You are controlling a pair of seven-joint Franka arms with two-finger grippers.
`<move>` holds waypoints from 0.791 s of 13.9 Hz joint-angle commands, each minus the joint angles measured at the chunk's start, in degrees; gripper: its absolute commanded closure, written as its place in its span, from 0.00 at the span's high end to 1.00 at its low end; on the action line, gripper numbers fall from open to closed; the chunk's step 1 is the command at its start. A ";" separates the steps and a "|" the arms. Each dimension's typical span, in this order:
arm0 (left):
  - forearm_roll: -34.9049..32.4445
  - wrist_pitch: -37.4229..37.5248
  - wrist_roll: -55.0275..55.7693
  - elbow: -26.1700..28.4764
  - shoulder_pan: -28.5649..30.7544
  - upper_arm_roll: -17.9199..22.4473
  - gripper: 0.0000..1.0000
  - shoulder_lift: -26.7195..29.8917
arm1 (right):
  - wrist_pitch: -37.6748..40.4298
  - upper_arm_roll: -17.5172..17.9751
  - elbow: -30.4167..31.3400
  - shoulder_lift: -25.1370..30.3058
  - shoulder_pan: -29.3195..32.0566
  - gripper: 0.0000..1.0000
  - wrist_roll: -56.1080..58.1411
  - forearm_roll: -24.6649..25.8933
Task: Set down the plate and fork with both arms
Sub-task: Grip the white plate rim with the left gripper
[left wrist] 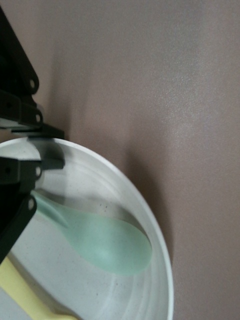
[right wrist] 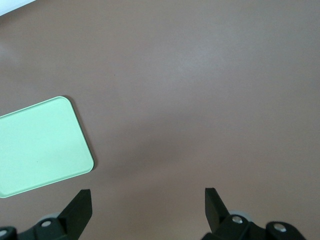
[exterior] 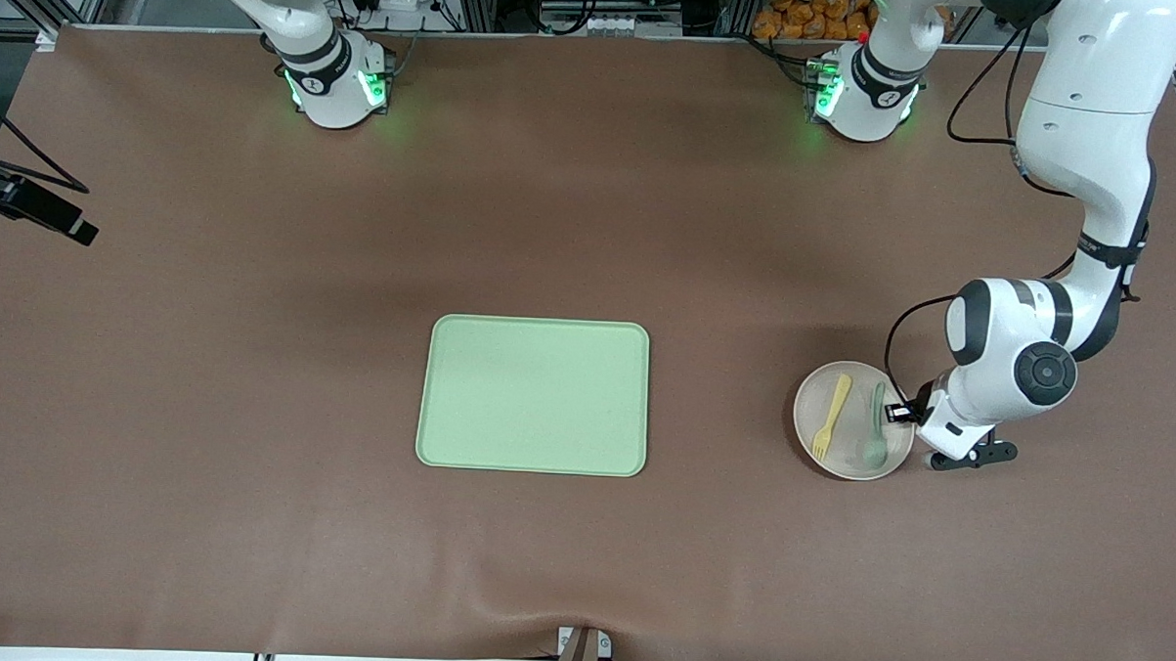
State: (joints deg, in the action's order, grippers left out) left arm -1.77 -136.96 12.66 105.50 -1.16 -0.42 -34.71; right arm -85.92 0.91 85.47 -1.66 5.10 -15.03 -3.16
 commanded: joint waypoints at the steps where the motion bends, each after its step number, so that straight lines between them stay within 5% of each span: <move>1: 0.63 -0.68 0.96 -0.38 0.28 -0.10 0.00 -0.62 | 0.14 0.67 0.75 0.70 1.32 1.00 0.71 -0.98; 11: 6.42 -0.33 0.70 -1.08 0.73 -1.69 0.00 2.10 | 0.14 0.67 0.75 0.70 1.49 1.00 0.71 -1.06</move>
State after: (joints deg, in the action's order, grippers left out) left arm 2.70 -137.07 12.69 103.92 -0.63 -1.45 -33.78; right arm -85.92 0.89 85.47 -1.66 5.16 -15.03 -3.19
